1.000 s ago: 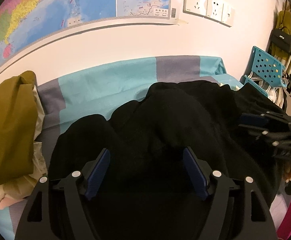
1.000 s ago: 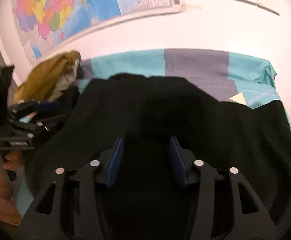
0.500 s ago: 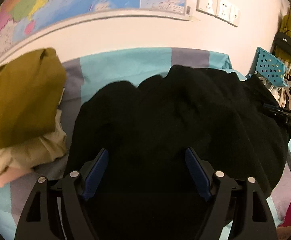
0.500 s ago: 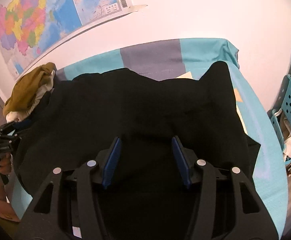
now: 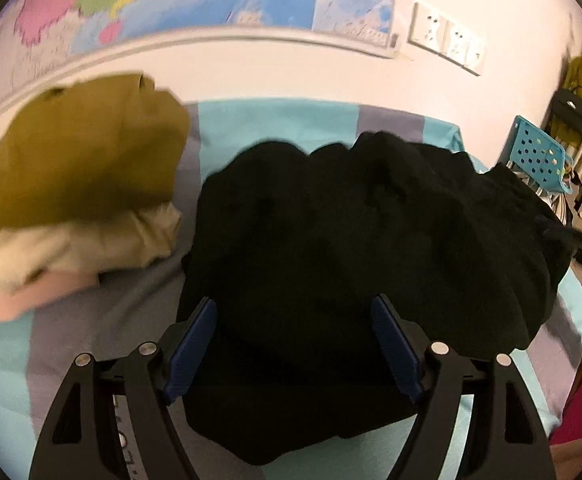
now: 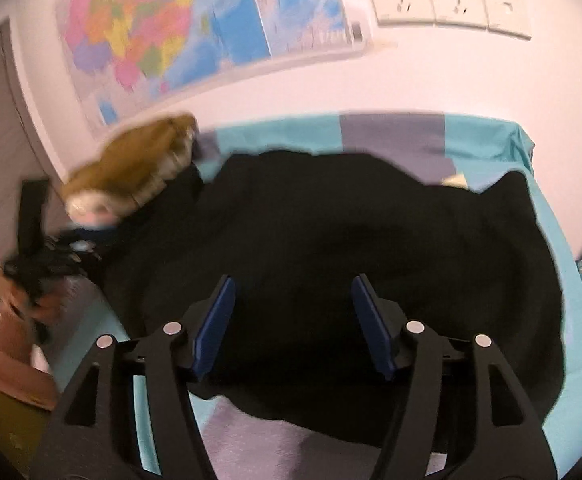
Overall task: Fold large clothes
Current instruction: 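Smooth the folded black garment with both grippers open above it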
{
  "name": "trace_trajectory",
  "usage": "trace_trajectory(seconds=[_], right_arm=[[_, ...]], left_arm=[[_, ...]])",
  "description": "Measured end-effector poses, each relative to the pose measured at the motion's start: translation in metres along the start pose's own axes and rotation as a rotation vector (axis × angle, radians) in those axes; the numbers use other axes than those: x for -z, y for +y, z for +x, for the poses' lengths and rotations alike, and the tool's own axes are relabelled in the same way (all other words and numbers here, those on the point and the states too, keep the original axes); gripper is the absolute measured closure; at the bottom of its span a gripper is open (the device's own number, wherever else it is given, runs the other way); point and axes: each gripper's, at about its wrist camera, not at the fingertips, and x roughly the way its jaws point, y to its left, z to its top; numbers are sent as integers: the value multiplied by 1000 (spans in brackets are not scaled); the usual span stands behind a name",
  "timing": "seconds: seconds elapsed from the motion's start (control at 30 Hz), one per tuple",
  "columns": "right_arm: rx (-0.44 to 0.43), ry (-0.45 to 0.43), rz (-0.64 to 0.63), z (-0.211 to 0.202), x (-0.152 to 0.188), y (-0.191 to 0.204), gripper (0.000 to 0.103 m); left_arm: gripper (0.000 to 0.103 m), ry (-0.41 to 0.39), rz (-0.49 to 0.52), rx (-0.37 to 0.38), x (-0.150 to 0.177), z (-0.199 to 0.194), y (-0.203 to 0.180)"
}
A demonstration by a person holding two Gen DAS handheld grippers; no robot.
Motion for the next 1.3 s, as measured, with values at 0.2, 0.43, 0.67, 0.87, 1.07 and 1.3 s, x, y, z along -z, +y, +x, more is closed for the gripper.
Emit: trace_trajectory(seconds=[0.2,0.43,0.67,0.87,1.07,1.3], right_arm=[[19,26,7,12,3,1,42],[-15,-9,68,1,-1,-3,37],[-15,-6,75,1,2,-2,35],[-12,-20,85,-3,2,-8,35],[-8,-56,115,-12,-1,-21,35],[73,-86,159,-29,4,-49,36]], left_arm=[[26,0,-15,13,-2,-8,5],[26,-38,62,-47,-45,-2,-6],[61,95,102,-106,-79,63,-13],[103,71,-23,-118,-74,57,24],[68,11,-4,-27,-60,22,18],[42,-98,132,101,-34,-16,-21]])
